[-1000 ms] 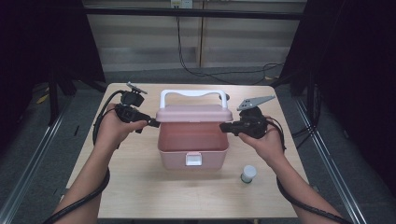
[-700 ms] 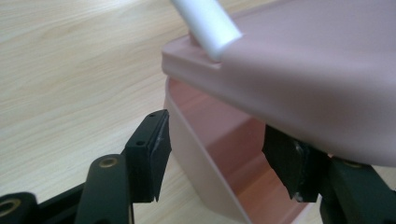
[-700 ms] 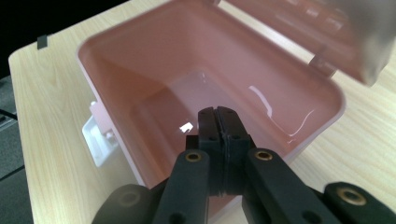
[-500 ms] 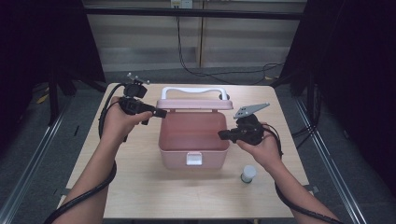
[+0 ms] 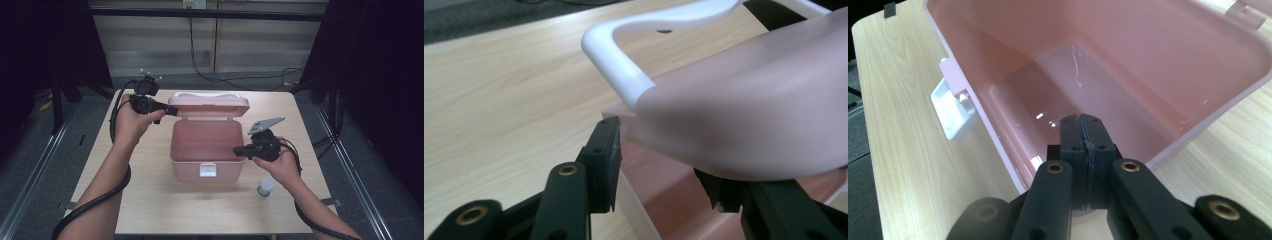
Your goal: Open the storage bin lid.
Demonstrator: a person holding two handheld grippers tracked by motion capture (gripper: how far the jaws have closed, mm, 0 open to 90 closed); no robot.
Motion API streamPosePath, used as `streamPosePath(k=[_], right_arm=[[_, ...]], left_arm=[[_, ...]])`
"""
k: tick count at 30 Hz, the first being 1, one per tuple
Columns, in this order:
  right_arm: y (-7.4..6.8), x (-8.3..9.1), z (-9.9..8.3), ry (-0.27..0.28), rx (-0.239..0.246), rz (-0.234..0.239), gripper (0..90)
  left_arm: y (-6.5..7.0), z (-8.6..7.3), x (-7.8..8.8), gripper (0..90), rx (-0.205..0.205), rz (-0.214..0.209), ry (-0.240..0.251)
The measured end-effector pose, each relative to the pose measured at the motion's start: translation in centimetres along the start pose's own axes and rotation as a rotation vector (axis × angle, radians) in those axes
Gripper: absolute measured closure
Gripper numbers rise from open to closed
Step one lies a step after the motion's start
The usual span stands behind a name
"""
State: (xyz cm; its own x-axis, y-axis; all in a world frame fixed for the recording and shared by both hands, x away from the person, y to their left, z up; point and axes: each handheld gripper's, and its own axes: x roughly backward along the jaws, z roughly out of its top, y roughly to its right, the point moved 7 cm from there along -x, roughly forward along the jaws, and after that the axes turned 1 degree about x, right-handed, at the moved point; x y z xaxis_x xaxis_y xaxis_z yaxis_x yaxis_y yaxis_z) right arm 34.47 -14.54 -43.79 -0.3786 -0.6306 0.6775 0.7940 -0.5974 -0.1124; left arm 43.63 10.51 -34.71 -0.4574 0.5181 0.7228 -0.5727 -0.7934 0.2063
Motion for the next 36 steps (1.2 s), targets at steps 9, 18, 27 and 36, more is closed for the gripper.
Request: streamPosePath(k=[9,18,27,36], right_arm=[[-0.6,-0.8,-0.7,-0.031,0.022,0.014,88.5],[-0.6,-0.8,-0.8,-0.030,0.027,0.015,88.6],[-0.7,-0.8,-0.9,-0.027,0.029,0.022,89.9],[-0.7,-0.9,-0.9,-0.033,0.034,0.025,90.0]], left_arm=[[0.0,1.0,-0.1,64.7,0.015,0.015,0.000],[-0.4,1.7,-0.3,72.9,0.044,0.049,-0.015],[-0.8,2.3,-0.5,75.1,0.052,0.065,-0.032],[-1.0,3.0,-0.7,77.0,0.061,0.087,-0.042]])
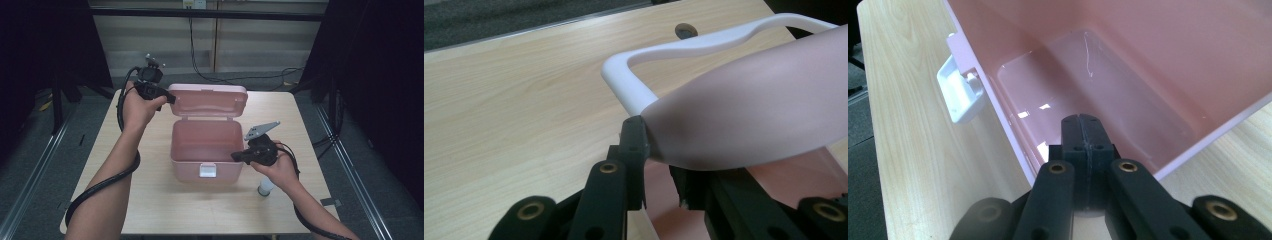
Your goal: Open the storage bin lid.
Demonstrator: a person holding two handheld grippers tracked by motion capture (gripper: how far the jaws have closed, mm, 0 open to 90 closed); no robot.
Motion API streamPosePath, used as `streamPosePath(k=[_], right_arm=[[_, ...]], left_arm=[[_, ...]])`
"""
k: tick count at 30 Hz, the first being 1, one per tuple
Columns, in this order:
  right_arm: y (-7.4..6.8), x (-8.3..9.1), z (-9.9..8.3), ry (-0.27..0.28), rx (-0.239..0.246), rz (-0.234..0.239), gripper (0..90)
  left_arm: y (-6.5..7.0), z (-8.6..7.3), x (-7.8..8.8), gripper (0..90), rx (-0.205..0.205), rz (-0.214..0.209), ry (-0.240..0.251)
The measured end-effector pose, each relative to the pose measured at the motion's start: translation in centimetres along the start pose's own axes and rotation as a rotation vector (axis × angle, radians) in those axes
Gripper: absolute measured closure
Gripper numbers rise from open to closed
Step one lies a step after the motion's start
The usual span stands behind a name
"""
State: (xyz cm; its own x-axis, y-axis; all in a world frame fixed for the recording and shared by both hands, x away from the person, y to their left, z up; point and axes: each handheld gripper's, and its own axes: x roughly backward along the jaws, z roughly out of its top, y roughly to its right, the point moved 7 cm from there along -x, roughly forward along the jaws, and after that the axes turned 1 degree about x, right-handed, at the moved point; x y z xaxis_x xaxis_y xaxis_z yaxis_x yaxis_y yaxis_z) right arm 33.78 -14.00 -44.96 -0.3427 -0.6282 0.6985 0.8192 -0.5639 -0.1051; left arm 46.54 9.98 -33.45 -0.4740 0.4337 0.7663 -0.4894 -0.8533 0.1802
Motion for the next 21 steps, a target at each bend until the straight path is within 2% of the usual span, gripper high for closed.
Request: streamPosePath(k=[7,15,21], right_arm=[[0.0,0.0,0.0,0.001,-0.001,0.003,90.0],[-0.2,-0.3,-0.1,-0.005,0.008,0.015,90.0],[-0.4,-0.4,-0.2,-0.004,0.022,0.016,90.0]], left_arm=[[-0.1,0.6,-0.2,78.9,-0.017,0.031,-0.020],[-0.1,1.2,-0.5,80.5,-0.017,0.038,-0.031],[-0.1,1.6,-0.7,81.7,-0.015,0.059,-0.043]])
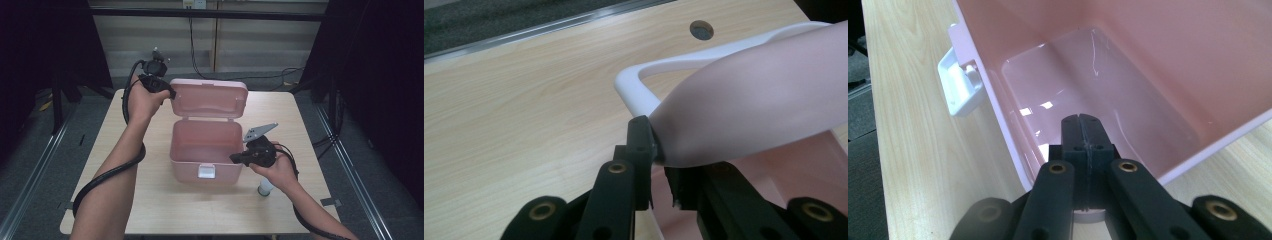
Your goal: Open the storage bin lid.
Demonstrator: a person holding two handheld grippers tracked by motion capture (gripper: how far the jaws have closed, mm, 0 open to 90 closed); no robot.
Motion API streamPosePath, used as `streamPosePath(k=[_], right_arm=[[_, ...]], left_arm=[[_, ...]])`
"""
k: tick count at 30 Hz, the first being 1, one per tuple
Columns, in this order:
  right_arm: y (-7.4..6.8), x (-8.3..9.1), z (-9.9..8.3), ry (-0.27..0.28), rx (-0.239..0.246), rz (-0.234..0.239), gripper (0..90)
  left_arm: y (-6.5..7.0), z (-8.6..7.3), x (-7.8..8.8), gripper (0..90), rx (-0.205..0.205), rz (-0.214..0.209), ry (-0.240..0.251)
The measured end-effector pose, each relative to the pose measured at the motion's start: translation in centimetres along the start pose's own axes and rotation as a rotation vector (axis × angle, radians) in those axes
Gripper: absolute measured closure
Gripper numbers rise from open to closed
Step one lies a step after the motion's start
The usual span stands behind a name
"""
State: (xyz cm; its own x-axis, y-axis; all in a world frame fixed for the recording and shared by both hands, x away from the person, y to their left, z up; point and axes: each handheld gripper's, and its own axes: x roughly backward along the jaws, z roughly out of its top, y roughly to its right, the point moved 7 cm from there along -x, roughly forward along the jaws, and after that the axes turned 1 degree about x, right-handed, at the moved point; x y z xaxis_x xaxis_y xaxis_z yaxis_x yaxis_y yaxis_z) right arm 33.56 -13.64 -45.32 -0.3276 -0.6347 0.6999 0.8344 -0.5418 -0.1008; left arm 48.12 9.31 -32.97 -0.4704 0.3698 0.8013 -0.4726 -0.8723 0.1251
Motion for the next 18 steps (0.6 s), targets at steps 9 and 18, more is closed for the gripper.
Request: streamPosePath(k=[9,18], right_arm=[[0.1,0.0,0.0,-0.004,0.013,0.004,90.0],[0.0,0.0,0.0,-0.005,0.007,0.007,90.0]], left_arm=[[-0.3,0.7,-0.4,82.7,0.021,0.007,-0.017],[-0.3,1.6,-0.9,84.8,0.015,0.040,-0.038]])
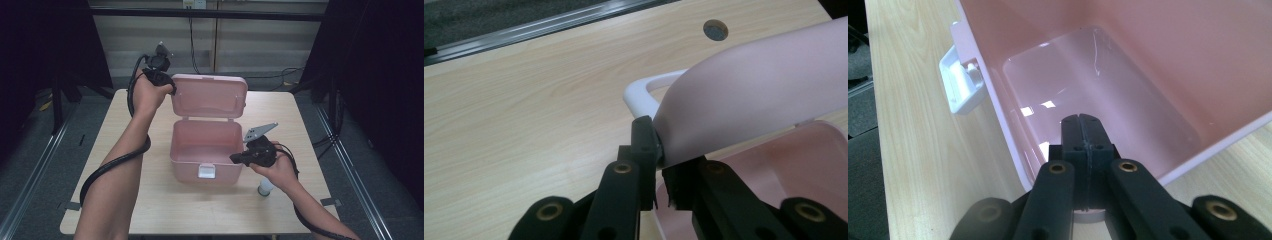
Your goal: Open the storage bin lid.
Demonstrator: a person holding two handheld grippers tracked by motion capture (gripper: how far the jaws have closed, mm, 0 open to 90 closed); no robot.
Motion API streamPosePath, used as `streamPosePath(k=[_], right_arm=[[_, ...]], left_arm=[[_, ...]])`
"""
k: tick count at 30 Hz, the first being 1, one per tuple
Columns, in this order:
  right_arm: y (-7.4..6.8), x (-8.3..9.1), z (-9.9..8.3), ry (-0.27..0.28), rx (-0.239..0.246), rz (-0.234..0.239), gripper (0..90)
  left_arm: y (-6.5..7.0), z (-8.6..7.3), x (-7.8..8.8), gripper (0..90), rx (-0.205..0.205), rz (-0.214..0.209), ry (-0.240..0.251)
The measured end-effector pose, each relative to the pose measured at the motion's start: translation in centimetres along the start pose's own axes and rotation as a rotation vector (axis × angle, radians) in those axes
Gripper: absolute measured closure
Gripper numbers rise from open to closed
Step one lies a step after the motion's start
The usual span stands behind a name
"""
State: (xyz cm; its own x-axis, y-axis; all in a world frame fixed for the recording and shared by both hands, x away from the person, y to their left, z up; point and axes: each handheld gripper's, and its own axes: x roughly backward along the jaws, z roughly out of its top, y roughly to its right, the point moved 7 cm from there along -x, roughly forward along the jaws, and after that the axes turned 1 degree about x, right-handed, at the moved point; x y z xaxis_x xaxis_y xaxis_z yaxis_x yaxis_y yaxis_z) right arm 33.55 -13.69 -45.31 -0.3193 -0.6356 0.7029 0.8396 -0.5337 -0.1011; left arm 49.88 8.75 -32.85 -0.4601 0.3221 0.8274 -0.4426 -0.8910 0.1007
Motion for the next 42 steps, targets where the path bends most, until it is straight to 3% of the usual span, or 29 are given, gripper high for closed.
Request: streamPosePath(k=[16,42], right_arm=[[0.1,0.1,-0.1,0.000,0.006,0.006,90.0],[-0.2,0.5,-0.5,-0.012,0.017,0.020,90.0]], left_arm=[[-0.3,0.7,-0.7,85.1,0.032,0.002,-0.011],[-0.7,1.2,-2.3,86.2,0.042,0.000,-0.014]])
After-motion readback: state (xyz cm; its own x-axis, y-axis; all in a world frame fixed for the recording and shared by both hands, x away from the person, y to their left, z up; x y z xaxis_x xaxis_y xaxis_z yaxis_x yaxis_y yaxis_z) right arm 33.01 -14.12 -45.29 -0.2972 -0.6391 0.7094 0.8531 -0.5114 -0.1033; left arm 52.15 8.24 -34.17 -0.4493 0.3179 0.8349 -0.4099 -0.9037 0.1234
